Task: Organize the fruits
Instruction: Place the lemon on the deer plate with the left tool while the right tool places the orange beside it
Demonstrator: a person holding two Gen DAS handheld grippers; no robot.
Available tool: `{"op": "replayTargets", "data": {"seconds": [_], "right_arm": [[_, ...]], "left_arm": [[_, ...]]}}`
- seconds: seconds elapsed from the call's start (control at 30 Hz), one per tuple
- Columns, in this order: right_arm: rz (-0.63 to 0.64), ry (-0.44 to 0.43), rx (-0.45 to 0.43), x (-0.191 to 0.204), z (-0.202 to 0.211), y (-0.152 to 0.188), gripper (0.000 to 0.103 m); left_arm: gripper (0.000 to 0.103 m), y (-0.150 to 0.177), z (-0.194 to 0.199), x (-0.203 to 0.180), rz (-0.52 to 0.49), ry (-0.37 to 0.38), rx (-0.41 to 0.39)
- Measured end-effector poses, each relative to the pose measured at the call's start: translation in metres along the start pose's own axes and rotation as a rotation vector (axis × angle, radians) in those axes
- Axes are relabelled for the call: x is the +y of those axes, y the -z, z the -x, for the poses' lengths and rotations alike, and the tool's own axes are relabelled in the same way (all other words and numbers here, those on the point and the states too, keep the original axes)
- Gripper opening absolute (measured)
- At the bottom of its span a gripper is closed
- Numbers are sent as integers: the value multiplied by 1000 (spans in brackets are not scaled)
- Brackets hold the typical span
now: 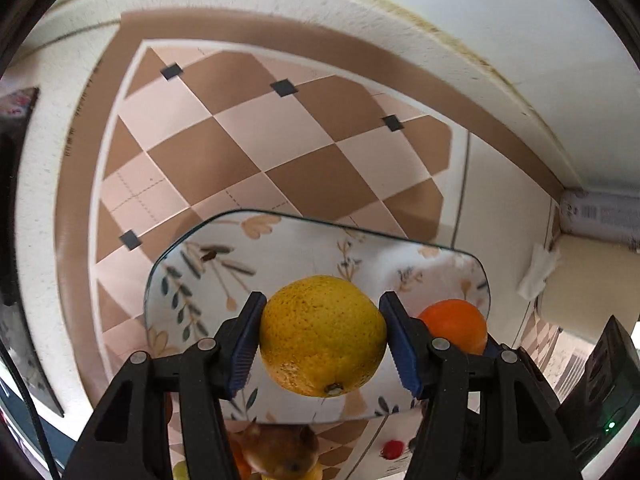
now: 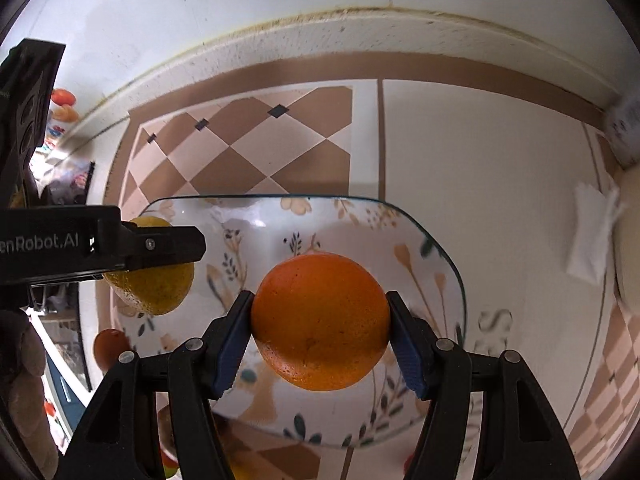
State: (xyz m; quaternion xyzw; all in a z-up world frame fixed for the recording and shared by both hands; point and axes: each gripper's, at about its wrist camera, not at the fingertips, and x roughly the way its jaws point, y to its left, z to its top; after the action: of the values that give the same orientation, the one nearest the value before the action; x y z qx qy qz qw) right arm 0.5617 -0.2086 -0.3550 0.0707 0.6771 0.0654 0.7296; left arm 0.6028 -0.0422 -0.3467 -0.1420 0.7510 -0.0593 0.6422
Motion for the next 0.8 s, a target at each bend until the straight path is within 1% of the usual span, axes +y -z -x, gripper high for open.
{"op": "replayTargets", "data": {"seconds": [0.2, 0.23, 0.4, 0.43, 0.47, 0.5, 0.53, 0.57, 0.6, 0.67, 0.7, 0.8], "right_arm": [[13, -17, 26, -4, -13, -11, 67], [13, -18, 31, -7, -17, -18, 67], [23, -28, 50, -11, -16, -15, 68], [20, -29, 55, -10, -18, -17, 70], [17, -28, 55, -12, -17, -17, 73], [16, -36, 53, -13, -15, -17, 82], [13, -37, 51, -13, -14, -18, 85], [7, -37, 49, -16, -12, -18, 86], [1, -36, 49, -18, -9, -18, 86], [-12, -36, 46, -20, -4, -17, 88], [-17, -35, 45, -22, -1, -16, 91], [-31, -5, 28, -28, 14, -5, 92]], "left_arm": [[56, -10, -8, 5, 14, -9, 23], [56, -11, -10, 6, 16, -8, 32], [56, -9, -14, 2, -4, -38, 32], [57, -9, -14, 2, -10, -43, 34], [61, -9, -14, 2, -10, -40, 34], [64, -9, -17, -3, -7, -33, 30], [74, -10, -15, -3, -5, -26, 22], [82, -10, -15, -5, -5, -25, 15], [84, -11, -14, -7, -7, -25, 7], [84, -10, -9, -10, -12, -38, -16], [84, -10, -5, -9, -13, -43, -24], [84, -2, 8, -9, -32, -88, -74]]}}
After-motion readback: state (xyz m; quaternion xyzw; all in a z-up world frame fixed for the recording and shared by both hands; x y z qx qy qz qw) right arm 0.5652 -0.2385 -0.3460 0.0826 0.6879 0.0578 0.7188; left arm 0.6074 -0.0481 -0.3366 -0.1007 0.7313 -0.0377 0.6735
